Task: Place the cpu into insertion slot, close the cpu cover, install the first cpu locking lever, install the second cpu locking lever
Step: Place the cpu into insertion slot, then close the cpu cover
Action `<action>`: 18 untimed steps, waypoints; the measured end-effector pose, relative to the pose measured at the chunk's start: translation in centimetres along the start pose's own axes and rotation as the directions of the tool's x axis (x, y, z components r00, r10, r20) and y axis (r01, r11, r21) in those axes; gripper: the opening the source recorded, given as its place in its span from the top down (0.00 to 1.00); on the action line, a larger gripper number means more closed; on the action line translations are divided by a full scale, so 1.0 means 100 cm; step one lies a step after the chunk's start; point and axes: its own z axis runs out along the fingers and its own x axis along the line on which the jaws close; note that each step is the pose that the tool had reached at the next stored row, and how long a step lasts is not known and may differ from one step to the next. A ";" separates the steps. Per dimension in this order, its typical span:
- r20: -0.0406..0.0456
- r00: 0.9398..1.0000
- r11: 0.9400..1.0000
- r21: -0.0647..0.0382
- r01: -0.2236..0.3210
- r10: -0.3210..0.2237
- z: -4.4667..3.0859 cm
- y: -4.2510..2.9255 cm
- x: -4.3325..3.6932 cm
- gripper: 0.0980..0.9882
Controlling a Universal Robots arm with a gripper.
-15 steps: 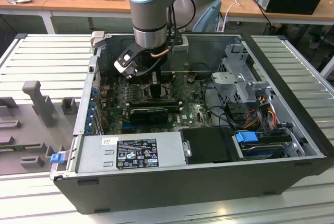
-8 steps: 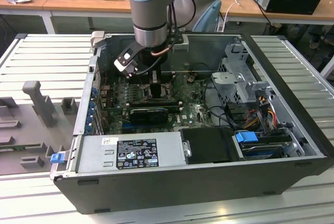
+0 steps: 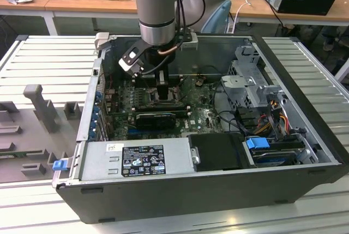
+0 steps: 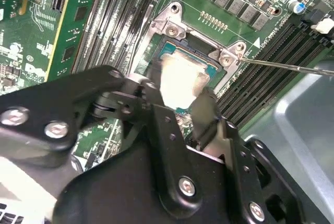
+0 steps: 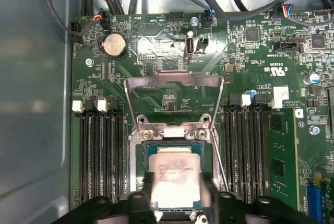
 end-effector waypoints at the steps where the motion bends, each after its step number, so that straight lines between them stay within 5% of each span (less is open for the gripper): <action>1: 0.000 1.000 1.000 0.000 0.000 0.000 -0.0012 0.0001 0.0000 0.67; 5: 0.000 1.000 1.000 0.000 0.000 0.000 -0.0038 0.0004 0.0001 0.99; 18: 0.000 1.000 1.000 0.000 0.000 0.000 -0.0089 0.0009 0.0002 0.99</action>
